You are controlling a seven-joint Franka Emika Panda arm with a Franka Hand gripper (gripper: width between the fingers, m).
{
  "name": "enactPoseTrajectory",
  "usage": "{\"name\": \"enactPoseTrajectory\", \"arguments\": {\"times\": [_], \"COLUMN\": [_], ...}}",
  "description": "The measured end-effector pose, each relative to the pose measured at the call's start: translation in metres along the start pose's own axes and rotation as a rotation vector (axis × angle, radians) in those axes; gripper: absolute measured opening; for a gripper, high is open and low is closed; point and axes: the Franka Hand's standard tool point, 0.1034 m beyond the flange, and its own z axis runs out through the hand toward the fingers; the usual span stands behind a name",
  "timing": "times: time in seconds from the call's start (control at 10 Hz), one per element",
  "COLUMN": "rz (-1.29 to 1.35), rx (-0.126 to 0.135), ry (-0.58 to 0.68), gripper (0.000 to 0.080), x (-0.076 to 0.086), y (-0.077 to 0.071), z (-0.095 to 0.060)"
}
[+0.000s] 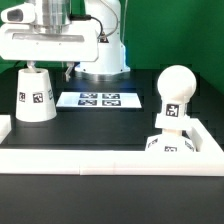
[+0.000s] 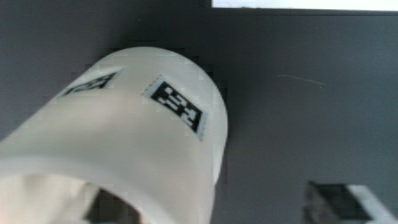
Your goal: Assemble lamp
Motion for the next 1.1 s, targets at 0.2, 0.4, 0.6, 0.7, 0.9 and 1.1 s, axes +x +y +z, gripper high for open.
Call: {"name": "enactPoseTrajectory", "arguments": {"times": [0.2, 0.4, 0.6, 0.7, 0.9, 1.1], "rz": [0.000, -0.001, -0.001, -0.001, 0.008, 0.020], "rx": [0.000, -0.001, -0.001, -0.001, 0.001, 0.015], "ry": [0.000, 0.003, 0.003, 0.003, 0.003, 0.006], "gripper": [0.0144, 0.0044, 0.0044, 0.0044, 0.0044, 0.0044], "x": [0.000, 0.001, 0.001, 0.001, 0.003, 0.010], "y": [0.000, 0.000, 0.000, 0.000, -0.006, -0.028], "z": [0.000, -0.001, -0.001, -0.001, -0.001, -0.011]}}
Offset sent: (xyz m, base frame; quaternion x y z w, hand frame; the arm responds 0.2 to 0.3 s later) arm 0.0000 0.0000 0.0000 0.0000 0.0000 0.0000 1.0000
